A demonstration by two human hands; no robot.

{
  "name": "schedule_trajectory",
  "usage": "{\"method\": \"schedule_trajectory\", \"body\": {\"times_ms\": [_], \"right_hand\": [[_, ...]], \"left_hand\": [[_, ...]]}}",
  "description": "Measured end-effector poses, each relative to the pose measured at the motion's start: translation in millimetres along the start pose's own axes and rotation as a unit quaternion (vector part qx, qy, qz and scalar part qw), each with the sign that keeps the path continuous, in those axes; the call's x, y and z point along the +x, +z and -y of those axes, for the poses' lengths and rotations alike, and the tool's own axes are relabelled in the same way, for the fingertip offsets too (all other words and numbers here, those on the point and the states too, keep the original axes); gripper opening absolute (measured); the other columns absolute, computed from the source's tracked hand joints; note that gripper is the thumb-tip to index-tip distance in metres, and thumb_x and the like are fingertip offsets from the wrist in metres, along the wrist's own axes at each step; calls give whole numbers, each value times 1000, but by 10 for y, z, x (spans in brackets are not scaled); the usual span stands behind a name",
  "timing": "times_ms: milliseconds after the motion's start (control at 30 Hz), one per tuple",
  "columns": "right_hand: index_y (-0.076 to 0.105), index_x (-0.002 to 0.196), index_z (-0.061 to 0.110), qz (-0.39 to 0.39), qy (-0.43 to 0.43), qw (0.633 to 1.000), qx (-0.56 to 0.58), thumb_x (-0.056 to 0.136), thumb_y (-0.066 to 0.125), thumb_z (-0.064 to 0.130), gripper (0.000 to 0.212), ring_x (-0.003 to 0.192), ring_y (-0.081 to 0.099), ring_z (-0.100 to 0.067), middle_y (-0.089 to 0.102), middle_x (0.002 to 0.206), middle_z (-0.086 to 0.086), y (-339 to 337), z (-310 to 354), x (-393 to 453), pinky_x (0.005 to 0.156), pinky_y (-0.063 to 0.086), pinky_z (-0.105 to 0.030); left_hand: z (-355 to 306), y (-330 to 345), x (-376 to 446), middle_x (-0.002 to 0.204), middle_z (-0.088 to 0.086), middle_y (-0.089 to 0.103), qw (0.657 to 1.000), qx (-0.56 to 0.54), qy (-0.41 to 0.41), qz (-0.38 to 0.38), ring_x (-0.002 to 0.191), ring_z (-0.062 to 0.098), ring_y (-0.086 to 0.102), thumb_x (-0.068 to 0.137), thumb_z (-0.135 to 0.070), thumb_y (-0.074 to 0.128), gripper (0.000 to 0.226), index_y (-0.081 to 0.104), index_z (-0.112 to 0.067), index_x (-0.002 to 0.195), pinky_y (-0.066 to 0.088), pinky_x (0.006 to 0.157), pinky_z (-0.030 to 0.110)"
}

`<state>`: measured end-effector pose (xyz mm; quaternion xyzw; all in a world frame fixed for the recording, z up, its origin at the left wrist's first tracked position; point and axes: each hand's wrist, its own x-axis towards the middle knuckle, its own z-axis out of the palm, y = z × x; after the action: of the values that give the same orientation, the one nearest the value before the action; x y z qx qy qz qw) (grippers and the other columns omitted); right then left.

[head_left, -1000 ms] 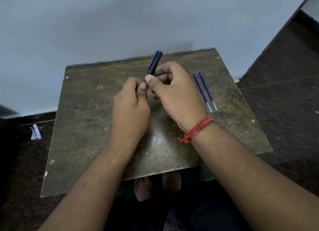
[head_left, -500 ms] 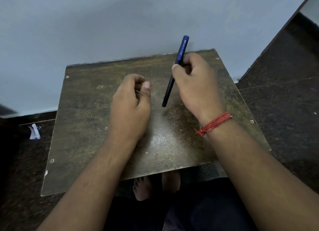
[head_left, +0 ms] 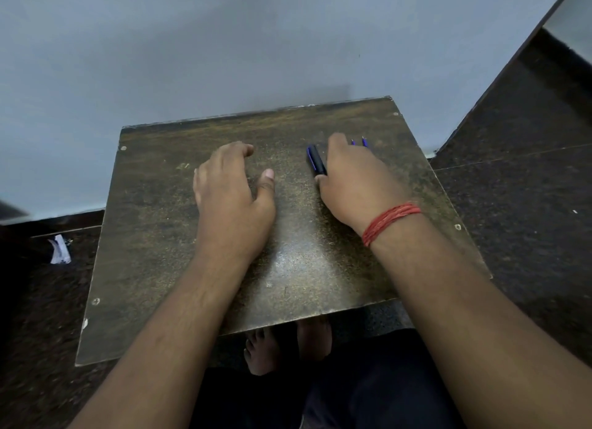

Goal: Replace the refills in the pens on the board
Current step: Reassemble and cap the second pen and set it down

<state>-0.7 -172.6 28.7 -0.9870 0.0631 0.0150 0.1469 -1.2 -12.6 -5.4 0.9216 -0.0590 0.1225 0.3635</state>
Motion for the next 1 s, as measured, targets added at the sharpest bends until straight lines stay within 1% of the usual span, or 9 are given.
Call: {"method": "schedule_trajectory", "body": {"times_ms": [67, 167, 300, 367, 500, 667, 767, 833, 1000], "right_hand": [[42, 113, 9, 5, 3, 1000, -9, 97, 56, 15, 22, 73, 48, -28, 50, 85, -7, 14, 11, 10, 63, 36, -33], [44, 115, 9, 15, 6, 1000, 2, 98, 58, 25, 27, 77, 48, -27, 51, 89, -7, -10, 9, -1, 67, 37, -33], [47, 109, 13, -34, 21, 999, 37, 98, 58, 34, 27, 84, 53, -25, 52, 92, -2, -146, -108, -33, 71, 37, -32], [49, 114, 12, -38, 26, 999, 22, 96, 59, 41, 35, 95, 58, -25, 57, 106, -6, -180, -169, -50, 74, 41, -33], [46, 131, 9, 45, 48, 998, -15, 91, 60, 54, 62, 117, 56, -31, 50, 132, -14, -130, -134, -102, 92, 46, -38], [46, 129, 7, 33, 14, 999, -9, 93, 64, 29, 45, 117, 57, -33, 50, 132, -14, 0, 57, -149, 81, 41, -33], [44, 130, 7, 31, -4, 1000, 2, 94, 62, 17, 42, 116, 58, -33, 50, 132, -15, 66, 195, -168, 81, 42, -34], [44, 130, 8, 26, -17, 999, 15, 94, 62, 15, 41, 114, 59, -34, 50, 131, -15, 114, 297, -170, 78, 41, -33], [45, 126, 10, 25, -47, 997, 52, 92, 64, 16, 40, 108, 61, -35, 53, 125, -14, 257, 590, -200, 80, 49, -39]], "left_hand": [[17, 11, 2, 137, 5, 50, 1000, 8, -3, 9, 132, 26, 39, 92, -33, 53, 46, 49, -14, 133, 29, 112, 56], [40, 24, 16, 151, 6, 41, 999, 37, -14, 28, 142, 25, 31, 94, -33, 54, 52, 42, -16, 142, 20, 117, 56], [22, 18, 14, 162, 3, 23, 997, 66, -22, 45, 151, 22, 14, 97, -37, 50, 61, 30, -19, 151, 4, 122, 53], [16, 11, 10, 164, 3, 18, 996, 71, -22, 46, 152, 22, 9, 98, -38, 47, 62, 27, -19, 153, 2, 122, 52], [22, 3, 22, 165, 2, 16, 996, 70, -30, 44, 152, 22, 7, 98, -39, 45, 63, 24, -20, 154, 1, 122, 53], [96, -26, 48, 164, 2, 18, 997, 62, -45, 27, 152, 23, 9, 99, -40, 43, 61, 25, -18, 154, 2, 122, 54], [169, -63, 78, 163, 3, 21, 997, 51, -66, 4, 152, 23, 11, 100, -40, 41, 59, 27, -18, 153, 3, 121, 54], [215, -94, 92, 163, 3, 24, 996, 42, -79, -15, 151, 23, 13, 100, -39, 41, 58, 29, -17, 152, 4, 122, 53], [309, -160, 127, 161, 5, 28, 993, 23, -102, -51, 150, 24, 17, 101, -39, 36, 55, 32, -15, 151, 5, 121, 52]]}}
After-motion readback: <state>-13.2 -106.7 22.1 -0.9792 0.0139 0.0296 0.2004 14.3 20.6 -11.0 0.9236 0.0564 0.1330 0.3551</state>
